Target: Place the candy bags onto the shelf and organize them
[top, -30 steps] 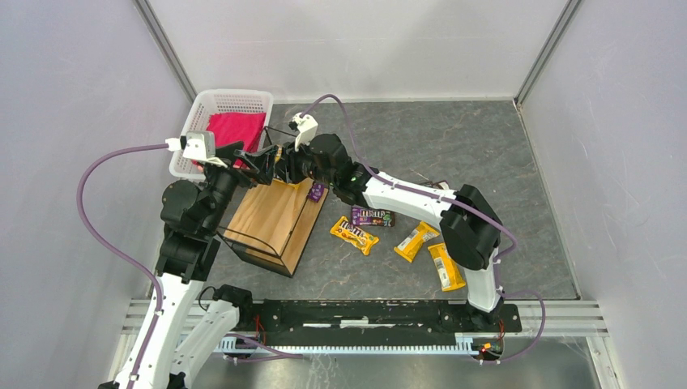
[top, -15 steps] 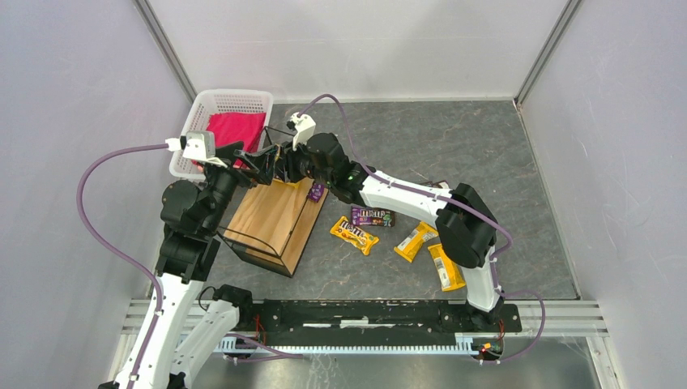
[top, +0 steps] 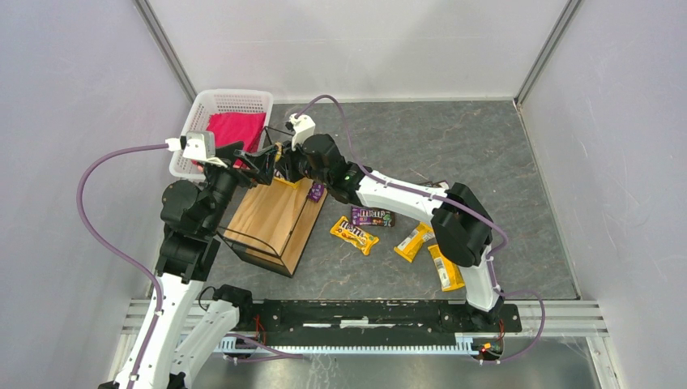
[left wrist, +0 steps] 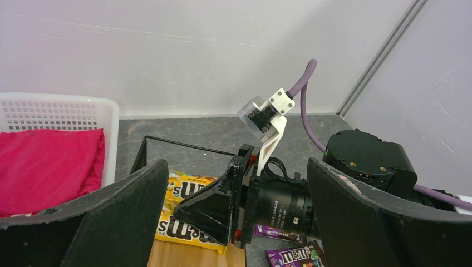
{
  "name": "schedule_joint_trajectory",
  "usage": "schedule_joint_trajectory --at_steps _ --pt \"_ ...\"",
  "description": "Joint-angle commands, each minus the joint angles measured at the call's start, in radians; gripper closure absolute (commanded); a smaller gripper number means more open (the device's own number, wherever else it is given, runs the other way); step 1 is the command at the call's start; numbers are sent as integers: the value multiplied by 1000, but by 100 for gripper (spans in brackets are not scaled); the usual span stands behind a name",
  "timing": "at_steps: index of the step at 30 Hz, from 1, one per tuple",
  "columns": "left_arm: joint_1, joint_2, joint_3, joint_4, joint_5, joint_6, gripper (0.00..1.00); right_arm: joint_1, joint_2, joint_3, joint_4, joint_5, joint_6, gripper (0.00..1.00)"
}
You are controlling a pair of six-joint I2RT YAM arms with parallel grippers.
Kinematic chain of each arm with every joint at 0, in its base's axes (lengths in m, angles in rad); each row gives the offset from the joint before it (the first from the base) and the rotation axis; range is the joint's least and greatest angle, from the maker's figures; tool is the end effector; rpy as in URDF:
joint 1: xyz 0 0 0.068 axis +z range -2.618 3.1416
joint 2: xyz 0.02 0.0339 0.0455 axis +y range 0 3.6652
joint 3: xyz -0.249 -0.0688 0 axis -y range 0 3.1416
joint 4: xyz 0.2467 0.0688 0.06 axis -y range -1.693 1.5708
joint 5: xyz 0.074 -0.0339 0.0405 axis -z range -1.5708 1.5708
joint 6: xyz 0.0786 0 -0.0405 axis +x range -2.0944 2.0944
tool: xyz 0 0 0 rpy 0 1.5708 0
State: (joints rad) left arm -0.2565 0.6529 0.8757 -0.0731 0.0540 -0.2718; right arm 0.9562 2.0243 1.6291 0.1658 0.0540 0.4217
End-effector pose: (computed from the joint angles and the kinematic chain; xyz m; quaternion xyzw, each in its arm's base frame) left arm 0.1927 -0.0549 0.4005 0.0155 0.6522 -0.2148 0.7268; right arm 0.3081 0.4292 0.2631 -0.1906 0.7597 0.3787 0.4930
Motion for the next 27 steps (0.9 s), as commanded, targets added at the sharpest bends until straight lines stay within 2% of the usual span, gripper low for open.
schedule_joint_trajectory --at_steps 1,8,11,15,19,22,27 --pt "5 -2 3 29 1 49 0 17 21 51 -29 45 -40 75" --pt "5 2 3 30 4 47 0 27 33 52 -52 72 -55 74" --pt "5 3 3 30 9 47 0 28 30 100 -96 71 -77 71" --pt "5 1 7 29 10 47 0 32 -14 163 -164 63 -103 55" --pt "5 -5 8 26 6 49 0 34 -114 159 -245 70 -134 39" --pt "5 -11 9 25 2 51 0 32 -224 73 -296 92 -170 31" --pt "5 -16 9 24 -1 49 0 33 -483 -271 -342 185 -242 26"
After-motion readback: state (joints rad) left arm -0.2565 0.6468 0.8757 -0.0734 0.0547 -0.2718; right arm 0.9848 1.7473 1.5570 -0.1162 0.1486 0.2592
